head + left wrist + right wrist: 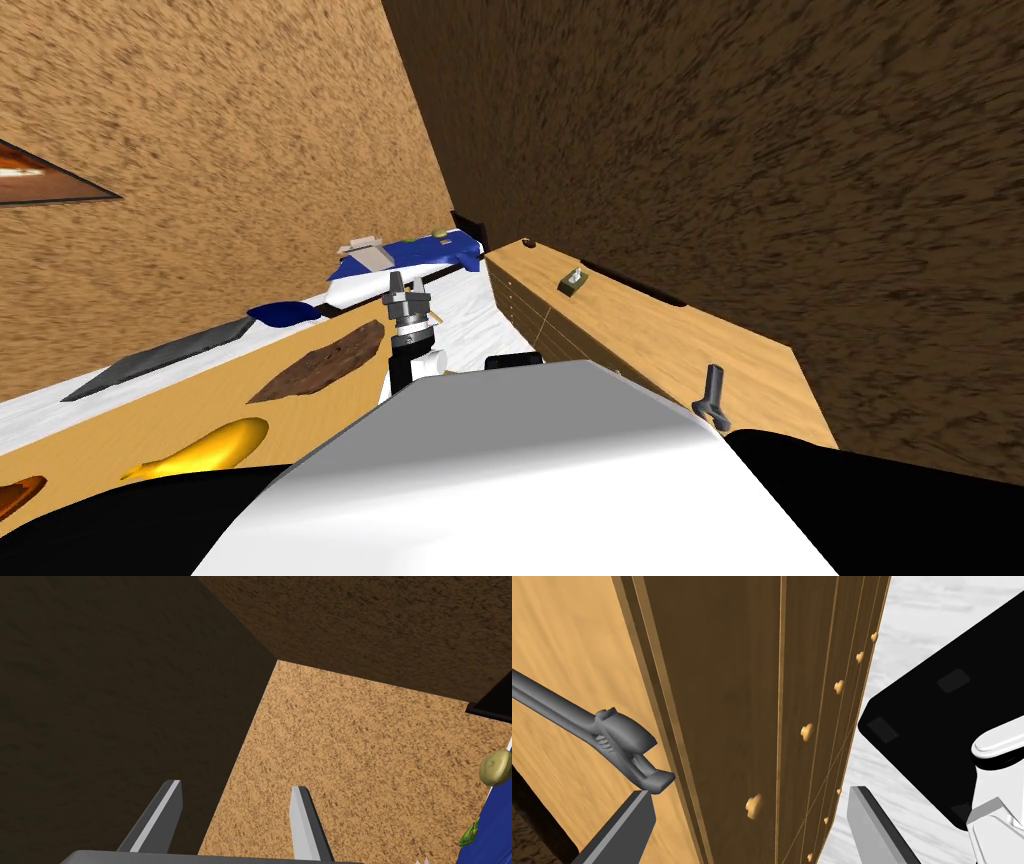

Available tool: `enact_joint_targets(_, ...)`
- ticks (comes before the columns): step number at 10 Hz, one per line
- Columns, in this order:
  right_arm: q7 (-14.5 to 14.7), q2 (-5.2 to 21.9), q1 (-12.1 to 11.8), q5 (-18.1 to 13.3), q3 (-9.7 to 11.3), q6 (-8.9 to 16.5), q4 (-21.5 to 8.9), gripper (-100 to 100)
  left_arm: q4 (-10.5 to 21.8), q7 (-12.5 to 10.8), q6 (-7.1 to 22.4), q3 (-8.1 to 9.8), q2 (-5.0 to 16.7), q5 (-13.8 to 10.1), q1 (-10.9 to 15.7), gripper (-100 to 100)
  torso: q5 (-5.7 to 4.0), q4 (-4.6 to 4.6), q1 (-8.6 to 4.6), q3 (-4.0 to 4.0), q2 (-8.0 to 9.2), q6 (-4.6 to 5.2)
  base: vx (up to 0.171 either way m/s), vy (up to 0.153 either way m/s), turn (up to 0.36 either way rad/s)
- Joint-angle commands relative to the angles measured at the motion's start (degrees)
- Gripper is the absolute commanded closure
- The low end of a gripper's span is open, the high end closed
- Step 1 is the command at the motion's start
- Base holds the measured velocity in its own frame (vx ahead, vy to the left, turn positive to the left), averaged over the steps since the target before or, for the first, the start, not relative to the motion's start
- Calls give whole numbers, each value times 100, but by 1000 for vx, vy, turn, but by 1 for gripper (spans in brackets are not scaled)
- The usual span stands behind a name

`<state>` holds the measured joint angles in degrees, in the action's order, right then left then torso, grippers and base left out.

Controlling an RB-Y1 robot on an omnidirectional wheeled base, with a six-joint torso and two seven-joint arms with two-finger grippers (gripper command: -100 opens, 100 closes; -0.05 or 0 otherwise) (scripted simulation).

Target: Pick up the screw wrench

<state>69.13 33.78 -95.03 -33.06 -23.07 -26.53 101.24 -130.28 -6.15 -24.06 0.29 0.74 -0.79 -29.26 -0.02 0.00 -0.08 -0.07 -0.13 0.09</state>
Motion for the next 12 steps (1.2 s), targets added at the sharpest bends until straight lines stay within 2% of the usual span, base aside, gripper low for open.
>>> enact_joint_targets(1,163,13,-19,-23,-1,-22,-43,-100,0,0,0,0,0,0,0,0,0,0,0,0,0,0,14,-6,-36)
enact_joint_targets(2,396,166,-183,-171,-3,-53,-197,-100,0,0,0,0,0,0,0,0,1,2,4,4,6,2,25,3,290)
enact_joint_targets(3,506,166,-183,-171,-3,-53,-197,-100,0,0,0,-1,0,0,1,0,1,0,3,2,3,-7,27,-9,205)
enact_joint_targets(4,684,317,-330,-314,5,-83,-348,-100,0,0,0,0,0,0,0,0,0,1,0,1,2,-1,33,-8,325)
enact_joint_targets(5,819,317,-330,-314,5,-83,-348,-100,0,0,0,-1,0,0,1,0,0,-1,-3,-1,-1,-7,28,-20,157)
enact_joint_targets(6,984,466,-459,-452,22,-114,-496,-100,0,0,0,0,0,0,0,0,-1,0,-3,0,0,1,34,-18,288)
enact_joint_targets(7,1140,466,-459,-452,22,-114,-496,-100,0,0,0,0,0,0,1,0,-1,-1,-5,-1,-2,-5,27,-22,175)
enact_joint_targets(8,1315,611,-571,-584,47,-144,-640,-100,0,0,0,0,0,0,0,0,-1,0,-3,0,0,1,27,-18,255)
enact_joint_targets(9,1495,611,-571,-584,47,-144,-640,-100,0,0,0,0,0,0,1,0,-1,0,-4,0,0,-4,24,-20,154)
enact_joint_targets(12,1973,881,-742,-830,120,-202,-909,-100,0,0,0,0,0,0,0,0,-1,1,-2,0,0,2,25,-19,233)
